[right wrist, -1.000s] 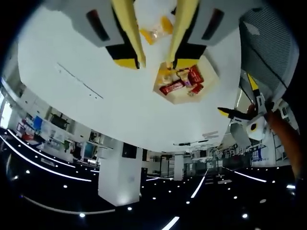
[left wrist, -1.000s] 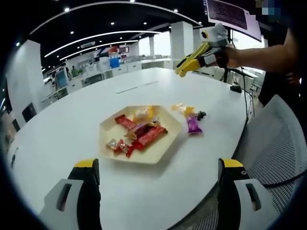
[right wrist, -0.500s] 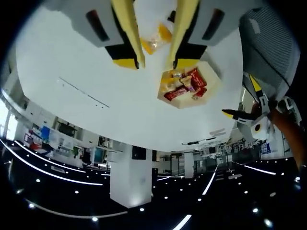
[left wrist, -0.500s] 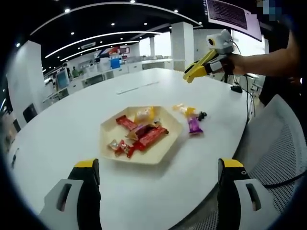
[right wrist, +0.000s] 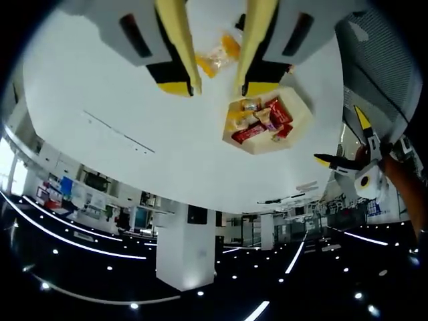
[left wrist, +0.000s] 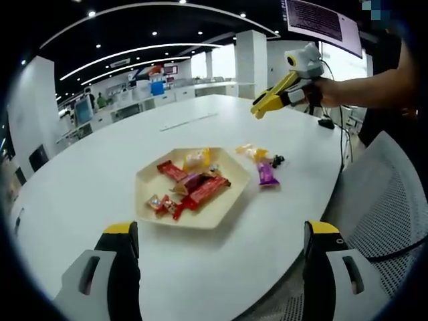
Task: Place the target food into the container with the food tongs after gripping and lifting it, then release it inside without dropping or visibly crushing the food.
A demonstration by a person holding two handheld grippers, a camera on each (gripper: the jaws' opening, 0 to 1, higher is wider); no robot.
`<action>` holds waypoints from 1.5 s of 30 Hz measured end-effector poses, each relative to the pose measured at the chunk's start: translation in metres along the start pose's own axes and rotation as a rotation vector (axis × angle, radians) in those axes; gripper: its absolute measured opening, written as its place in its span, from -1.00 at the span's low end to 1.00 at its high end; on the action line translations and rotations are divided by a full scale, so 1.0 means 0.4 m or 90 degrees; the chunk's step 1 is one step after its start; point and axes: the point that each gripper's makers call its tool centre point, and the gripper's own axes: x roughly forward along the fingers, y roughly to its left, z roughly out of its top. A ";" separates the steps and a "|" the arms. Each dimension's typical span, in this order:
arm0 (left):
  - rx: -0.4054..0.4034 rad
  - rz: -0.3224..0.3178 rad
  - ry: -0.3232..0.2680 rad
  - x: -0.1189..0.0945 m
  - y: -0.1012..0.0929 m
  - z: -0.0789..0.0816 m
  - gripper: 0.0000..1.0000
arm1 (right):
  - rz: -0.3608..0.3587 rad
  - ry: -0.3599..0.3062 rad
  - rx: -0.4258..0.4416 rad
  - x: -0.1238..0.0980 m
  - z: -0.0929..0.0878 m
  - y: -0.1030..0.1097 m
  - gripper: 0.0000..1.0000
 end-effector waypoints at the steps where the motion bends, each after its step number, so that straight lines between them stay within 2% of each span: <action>1: 0.002 -0.001 0.001 0.000 -0.001 0.000 0.99 | -0.001 0.000 -0.002 0.001 -0.002 0.001 -0.44; 9: -0.003 0.001 -0.005 -0.001 -0.001 0.005 0.99 | 0.002 0.008 -0.011 0.003 -0.015 0.010 -0.44; 15: -0.006 0.004 -0.007 -0.004 0.001 0.007 0.99 | -0.017 0.011 -0.002 0.005 -0.030 0.002 -0.43; 24: 0.000 0.007 -0.001 -0.001 0.003 0.002 0.99 | -0.032 0.026 -0.004 0.035 -0.057 0.015 -0.43; 34: 0.005 0.003 -0.006 -0.003 0.000 0.006 0.99 | -0.071 0.061 0.026 0.066 -0.134 0.005 -0.42; 45: 0.003 -0.001 -0.005 -0.002 0.000 0.005 0.99 | -0.110 0.073 0.037 0.094 -0.153 -0.003 -0.41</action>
